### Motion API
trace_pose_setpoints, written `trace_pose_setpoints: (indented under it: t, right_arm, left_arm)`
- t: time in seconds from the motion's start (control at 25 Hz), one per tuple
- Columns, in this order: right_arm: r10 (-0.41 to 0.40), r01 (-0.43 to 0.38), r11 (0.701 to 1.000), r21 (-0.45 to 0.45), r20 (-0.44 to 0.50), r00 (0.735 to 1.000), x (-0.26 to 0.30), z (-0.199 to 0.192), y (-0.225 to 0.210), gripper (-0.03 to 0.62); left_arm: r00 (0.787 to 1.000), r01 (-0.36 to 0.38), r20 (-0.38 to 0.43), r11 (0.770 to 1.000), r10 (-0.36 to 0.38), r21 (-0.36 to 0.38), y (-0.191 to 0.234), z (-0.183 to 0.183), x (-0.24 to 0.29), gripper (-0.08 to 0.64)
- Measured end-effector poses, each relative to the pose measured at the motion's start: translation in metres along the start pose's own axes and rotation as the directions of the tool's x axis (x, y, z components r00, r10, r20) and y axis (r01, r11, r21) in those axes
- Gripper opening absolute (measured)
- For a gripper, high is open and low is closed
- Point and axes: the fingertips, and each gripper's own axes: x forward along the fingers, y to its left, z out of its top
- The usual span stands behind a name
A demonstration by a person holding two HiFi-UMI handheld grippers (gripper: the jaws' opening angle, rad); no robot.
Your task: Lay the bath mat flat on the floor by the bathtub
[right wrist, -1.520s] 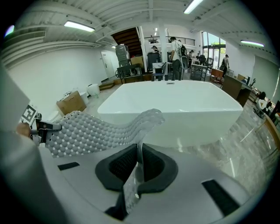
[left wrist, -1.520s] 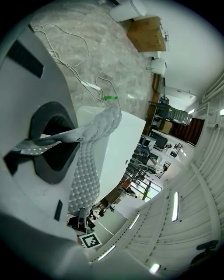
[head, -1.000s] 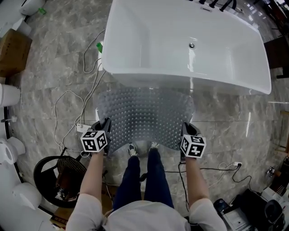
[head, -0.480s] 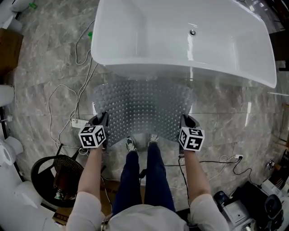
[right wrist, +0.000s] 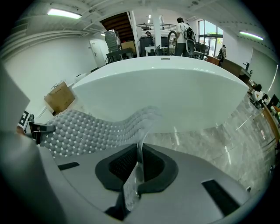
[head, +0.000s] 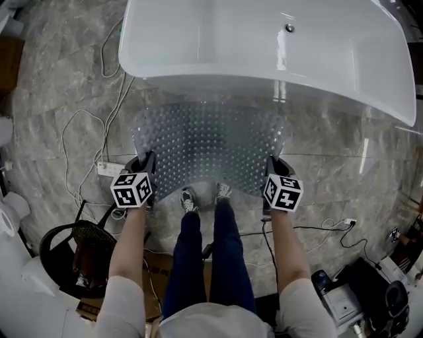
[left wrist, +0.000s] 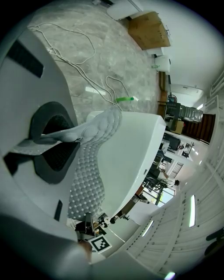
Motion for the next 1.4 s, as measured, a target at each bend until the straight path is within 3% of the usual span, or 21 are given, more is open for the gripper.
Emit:
trace_pose_setpoints:
  t: [0.44, 1.4]
  right_arm:
    - [-0.017, 0.017, 1.000, 0.016, -0.017, 1.000, 0.061, -0.031, -0.005, 0.041]
    - [-0.084, 0.083, 0.996, -0.037, -0.039, 0.996, 0.152, -0.065, -0.037, 0.041]
  left_arm:
    - [1.000, -0.007, -0.002, 1.000, 0.007, 0.000, 0.021, -0.027, 0.050, 0.043]
    - [1.000, -0.023, 0.001, 0.999, 0.023, -0.022, 0.057, -0.075, 0.139, 0.043]
